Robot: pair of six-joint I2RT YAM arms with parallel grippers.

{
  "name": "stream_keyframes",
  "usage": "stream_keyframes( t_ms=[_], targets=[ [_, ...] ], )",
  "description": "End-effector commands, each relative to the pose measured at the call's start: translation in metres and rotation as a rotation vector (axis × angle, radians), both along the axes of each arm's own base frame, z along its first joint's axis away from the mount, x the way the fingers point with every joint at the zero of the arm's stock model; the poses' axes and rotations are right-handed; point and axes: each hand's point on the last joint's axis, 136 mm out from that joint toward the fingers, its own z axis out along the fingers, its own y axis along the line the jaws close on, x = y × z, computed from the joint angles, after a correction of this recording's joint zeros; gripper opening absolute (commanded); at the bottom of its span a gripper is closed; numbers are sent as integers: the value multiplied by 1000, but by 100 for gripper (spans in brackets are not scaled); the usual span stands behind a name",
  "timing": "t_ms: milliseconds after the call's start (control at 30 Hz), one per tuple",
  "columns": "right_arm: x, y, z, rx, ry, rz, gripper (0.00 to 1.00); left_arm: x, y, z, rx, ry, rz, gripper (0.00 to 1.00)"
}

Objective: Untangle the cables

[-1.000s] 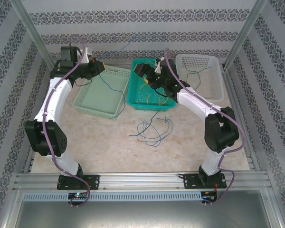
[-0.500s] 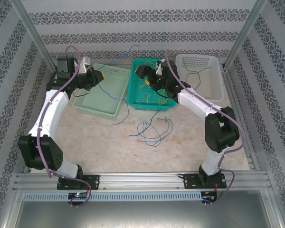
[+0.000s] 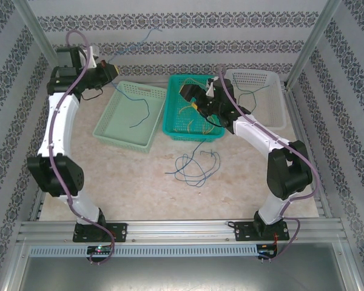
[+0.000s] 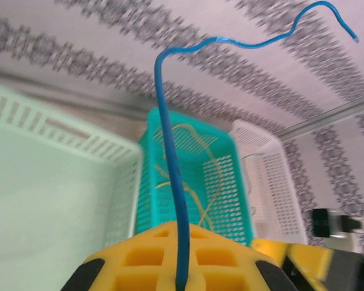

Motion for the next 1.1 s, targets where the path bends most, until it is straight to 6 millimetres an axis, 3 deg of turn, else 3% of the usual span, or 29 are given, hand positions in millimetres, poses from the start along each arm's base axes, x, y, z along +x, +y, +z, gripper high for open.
stream_keyframes(
  t_ms=[0,100,200,400,700,800,967,1067],
  targets=[
    [-3,-7,11,5,-32,-3,97,1,6,-62,42,169,-10,0],
    [-2,-7,7,2,-23,-5,97,1,16,-107,102,269,14,0],
    [0,-7,4,2,-14,-8,97,-1,22,-140,137,344,21,0],
    [0,-7,1,1,-4,-9,97,-4,35,-182,203,465,49,11],
    [0,-13,-2,-1,5,-29,97,-17,38,-213,242,534,31,25],
    [0,-13,-3,3,9,-28,97,-21,45,-223,281,567,47,44],
    [-2,-15,-4,3,12,-30,97,-23,46,-229,291,598,46,47],
    [-3,-17,-4,3,13,-32,97,-26,50,-226,315,607,56,62]
  ],
)
